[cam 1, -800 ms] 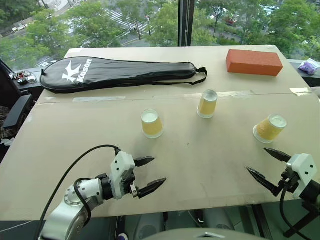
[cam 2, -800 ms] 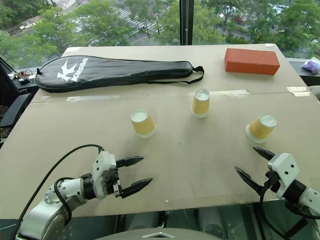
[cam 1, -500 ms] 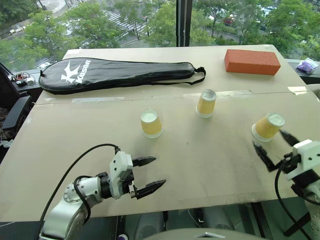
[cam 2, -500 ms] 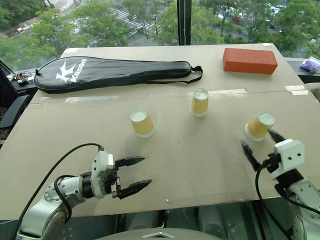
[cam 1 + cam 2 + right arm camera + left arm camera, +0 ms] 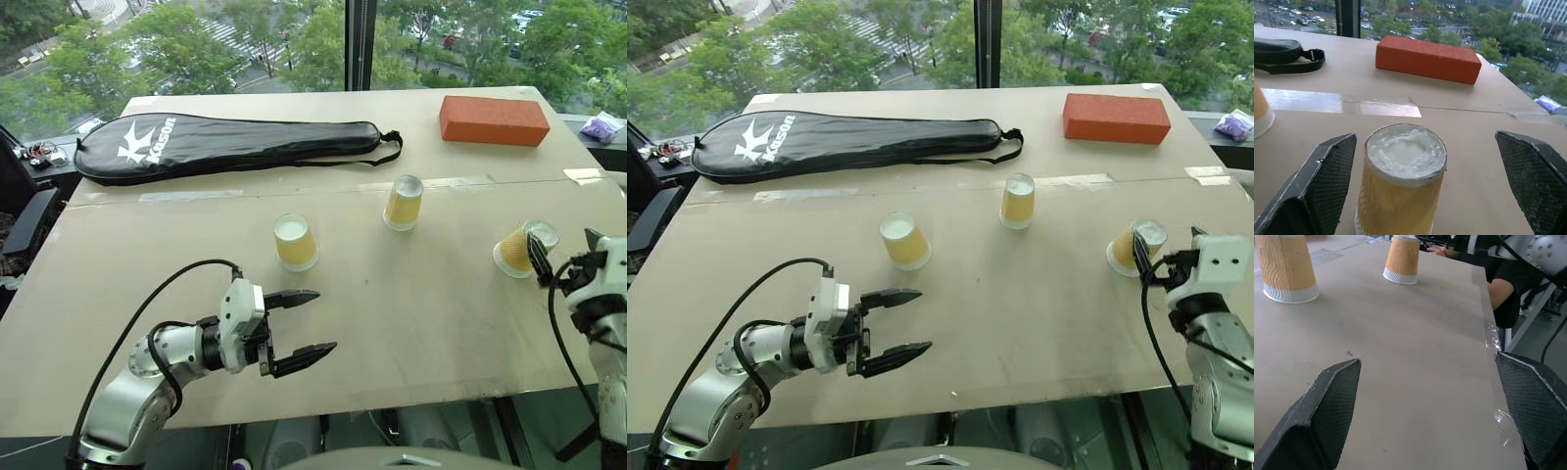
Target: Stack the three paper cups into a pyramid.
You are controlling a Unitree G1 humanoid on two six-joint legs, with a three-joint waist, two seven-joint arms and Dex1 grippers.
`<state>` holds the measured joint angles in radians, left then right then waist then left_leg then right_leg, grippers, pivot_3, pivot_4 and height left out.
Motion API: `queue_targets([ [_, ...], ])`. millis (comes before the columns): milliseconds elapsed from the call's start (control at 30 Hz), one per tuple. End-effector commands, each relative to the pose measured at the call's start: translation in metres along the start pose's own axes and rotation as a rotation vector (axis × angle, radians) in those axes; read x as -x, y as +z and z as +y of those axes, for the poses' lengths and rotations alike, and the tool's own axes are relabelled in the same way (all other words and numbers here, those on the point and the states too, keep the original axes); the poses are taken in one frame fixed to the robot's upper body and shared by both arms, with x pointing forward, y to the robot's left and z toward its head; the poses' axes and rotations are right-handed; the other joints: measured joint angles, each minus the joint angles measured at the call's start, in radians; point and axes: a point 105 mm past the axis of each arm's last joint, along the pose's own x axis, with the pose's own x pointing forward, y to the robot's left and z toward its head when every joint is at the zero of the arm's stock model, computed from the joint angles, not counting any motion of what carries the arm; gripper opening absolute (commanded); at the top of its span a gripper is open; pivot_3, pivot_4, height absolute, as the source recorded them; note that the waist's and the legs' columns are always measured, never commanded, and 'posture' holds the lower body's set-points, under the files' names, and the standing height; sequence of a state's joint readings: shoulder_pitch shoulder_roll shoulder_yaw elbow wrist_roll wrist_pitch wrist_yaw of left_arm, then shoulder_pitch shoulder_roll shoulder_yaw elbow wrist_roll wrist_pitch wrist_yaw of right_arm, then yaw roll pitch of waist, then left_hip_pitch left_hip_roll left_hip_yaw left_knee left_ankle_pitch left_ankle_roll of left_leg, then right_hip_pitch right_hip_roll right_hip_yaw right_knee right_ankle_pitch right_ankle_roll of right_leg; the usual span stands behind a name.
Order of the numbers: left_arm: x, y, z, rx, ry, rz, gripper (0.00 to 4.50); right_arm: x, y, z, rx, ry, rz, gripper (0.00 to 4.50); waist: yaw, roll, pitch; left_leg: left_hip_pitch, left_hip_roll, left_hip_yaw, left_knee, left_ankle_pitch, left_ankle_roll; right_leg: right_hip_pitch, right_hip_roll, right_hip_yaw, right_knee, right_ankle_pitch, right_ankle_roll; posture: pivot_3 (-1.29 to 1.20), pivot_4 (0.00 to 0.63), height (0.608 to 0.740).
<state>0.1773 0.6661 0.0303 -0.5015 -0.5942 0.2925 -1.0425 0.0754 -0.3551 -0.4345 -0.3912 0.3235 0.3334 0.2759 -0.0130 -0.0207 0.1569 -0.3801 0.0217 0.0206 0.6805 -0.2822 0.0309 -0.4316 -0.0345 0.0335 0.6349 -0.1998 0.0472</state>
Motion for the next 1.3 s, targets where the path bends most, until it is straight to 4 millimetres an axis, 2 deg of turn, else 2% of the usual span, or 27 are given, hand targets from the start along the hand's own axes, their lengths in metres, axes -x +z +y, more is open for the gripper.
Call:
queue_targets([
  [33,-0.002,0.014,-0.002,-0.036,-0.015,-0.027,4.50,-0.006,0.009,0.003,-0.003,0.035,-0.022,4.49,0.001,0.000,0.000,0.000,0.000,0.000,0.000,0.000,0.000,0.000,0.000,0.000,0.000,0.000,0.000,0.00,0.150,0.740],
  [333,-0.005,0.019,-0.004,-0.031,-0.011,-0.030,4.50,-0.025,-0.013,-0.007,-0.015,-0.005,0.049,4.49,-0.001,0.000,0.000,0.000,0.000,0.001,0.000,0.000,0.000,0.000,0.000,0.001,0.000,0.000,0.000,0.00,0.150,0.740],
  [433,-0.006,0.021,-0.003,-0.030,-0.014,-0.031,4.50,-0.029,-0.014,-0.004,-0.015,0.023,0.049,3.62,-0.001,0.000,0.000,0.000,0.000,0.001,0.000,0.000,0.000,0.000,0.001,0.001,0.000,0.000,0.000,0.00,0.150,0.740],
  [533,-0.005,0.022,-0.004,-0.027,-0.018,-0.036,4.50,-0.029,-0.009,0.000,-0.018,0.061,0.026,2.16,-0.001,0.000,0.000,0.000,0.000,0.001,0.000,0.000,0.000,0.000,0.001,0.001,0.000,0.000,0.000,0.00,0.150,0.740],
  [600,-0.003,0.022,-0.004,-0.036,-0.010,-0.034,4.50,-0.027,-0.002,0.007,-0.020,0.125,0.005,2.06,-0.001,0.000,0.000,0.000,0.000,0.001,0.000,0.000,0.000,0.000,0.001,0.001,0.000,0.000,0.000,0.00,0.150,0.740],
  [667,-0.002,0.020,-0.002,-0.031,0.013,-0.036,4.50,-0.021,0.005,0.023,-0.006,0.241,-0.013,2.06,-0.001,0.000,0.000,0.000,0.000,0.001,0.000,0.000,0.000,0.000,0.000,0.001,0.000,0.000,0.000,0.00,0.150,0.740],
  [733,0.001,0.018,0.001,-0.009,0.047,-0.058,4.50,-0.012,0.012,0.050,0.023,0.413,-0.026,2.06,-0.001,0.000,0.000,0.000,0.000,0.000,0.000,0.000,0.000,0.000,0.000,0.001,-0.001,0.000,0.000,0.00,0.150,0.740],
  [833,0.012,0.002,-0.001,0.003,0.067,-0.027,4.50,0.004,0.017,0.097,0.063,0.651,-0.035,2.06,-0.008,0.000,0.000,0.001,0.001,0.000,-0.002,0.000,0.001,0.000,0.001,0.001,-0.001,0.000,0.000,0.00,0.150,0.740],
  [1000,0.036,-0.010,-0.003,0.044,0.081,-0.046,4.50,0.013,0.021,0.158,0.061,0.883,-0.064,2.06,-0.006,0.000,0.001,0.001,0.001,0.000,-0.002,0.000,0.001,-0.001,0.001,0.000,0.000,0.000,0.000,0.00,0.150,0.740],
  [1133,0.048,-0.020,-0.006,0.037,0.109,-0.017,4.50,0.008,0.021,0.182,0.058,0.959,-0.079,2.06,0.000,0.000,0.001,0.001,0.002,0.000,-0.002,0.000,0.001,-0.001,0.000,0.000,-0.001,0.000,0.000,0.00,0.150,0.740],
  [1233,0.056,-0.026,-0.010,0.038,0.160,-0.007,4.50,0.000,0.026,0.206,0.072,1.033,-0.104,2.06,-0.003,-0.001,0.001,-0.001,0.002,0.000,-0.002,0.000,0.001,-0.001,0.000,-0.001,-0.004,0.000,0.000,0.00,0.150,0.740],
  [1300,0.056,-0.026,-0.012,0.034,0.166,-0.010,4.50,-0.003,0.027,0.213,0.090,1.050,-0.113,2.06,-0.001,-0.001,0.001,-0.002,0.002,0.000,-0.002,0.000,0.001,-0.001,-0.001,-0.001,-0.005,0.002,-0.002,0.00,0.150,0.740],
])
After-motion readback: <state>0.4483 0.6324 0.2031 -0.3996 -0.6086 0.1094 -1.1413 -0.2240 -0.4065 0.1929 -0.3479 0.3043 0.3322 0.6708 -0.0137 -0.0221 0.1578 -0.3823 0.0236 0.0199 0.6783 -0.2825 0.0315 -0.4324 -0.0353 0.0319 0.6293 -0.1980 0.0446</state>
